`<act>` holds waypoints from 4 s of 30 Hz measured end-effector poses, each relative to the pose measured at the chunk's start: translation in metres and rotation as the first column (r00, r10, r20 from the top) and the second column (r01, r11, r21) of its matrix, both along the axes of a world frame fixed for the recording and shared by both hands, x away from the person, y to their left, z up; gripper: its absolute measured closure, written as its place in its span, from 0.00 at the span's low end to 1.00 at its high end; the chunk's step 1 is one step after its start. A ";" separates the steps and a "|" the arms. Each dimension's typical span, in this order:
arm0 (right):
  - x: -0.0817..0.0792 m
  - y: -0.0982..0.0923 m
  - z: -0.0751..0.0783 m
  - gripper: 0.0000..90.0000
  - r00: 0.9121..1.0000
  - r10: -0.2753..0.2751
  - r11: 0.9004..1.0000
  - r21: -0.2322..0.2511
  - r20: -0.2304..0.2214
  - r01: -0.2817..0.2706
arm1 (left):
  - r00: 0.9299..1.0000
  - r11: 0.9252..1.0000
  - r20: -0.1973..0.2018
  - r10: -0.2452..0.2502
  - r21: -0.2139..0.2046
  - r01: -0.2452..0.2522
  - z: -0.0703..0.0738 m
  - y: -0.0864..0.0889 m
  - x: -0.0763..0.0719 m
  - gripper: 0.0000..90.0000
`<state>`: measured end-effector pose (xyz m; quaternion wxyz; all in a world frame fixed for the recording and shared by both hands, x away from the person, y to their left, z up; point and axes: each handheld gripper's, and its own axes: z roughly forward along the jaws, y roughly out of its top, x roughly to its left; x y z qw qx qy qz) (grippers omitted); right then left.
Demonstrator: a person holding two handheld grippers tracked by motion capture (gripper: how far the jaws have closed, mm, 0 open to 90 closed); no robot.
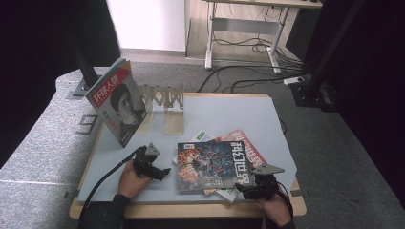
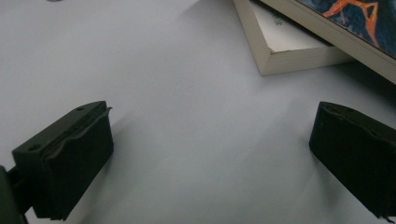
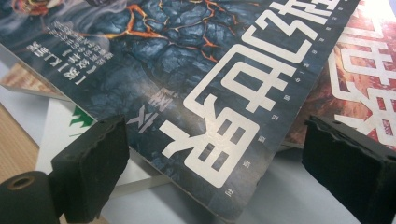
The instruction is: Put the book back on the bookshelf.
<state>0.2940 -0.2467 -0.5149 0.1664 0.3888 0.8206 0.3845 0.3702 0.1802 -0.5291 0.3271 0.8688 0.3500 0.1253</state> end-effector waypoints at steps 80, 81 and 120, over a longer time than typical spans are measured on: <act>0.088 -0.005 -0.002 0.10 0.987 -0.163 0.986 0.046 -0.001 0.163 | 1.000 0.999 0.007 -0.021 -0.039 0.022 0.034 0.000 0.031 0.09; 0.088 -0.005 -0.002 0.10 0.987 -0.163 0.985 0.048 0.000 0.163 | 0.999 0.999 0.013 -0.030 -0.035 0.030 0.037 -0.001 0.033 0.09; 0.071 -0.001 0.005 0.12 0.993 -0.118 0.992 0.048 0.005 0.117 | 0.975 0.978 -0.104 -0.197 -0.082 0.189 0.028 -0.041 0.043 0.12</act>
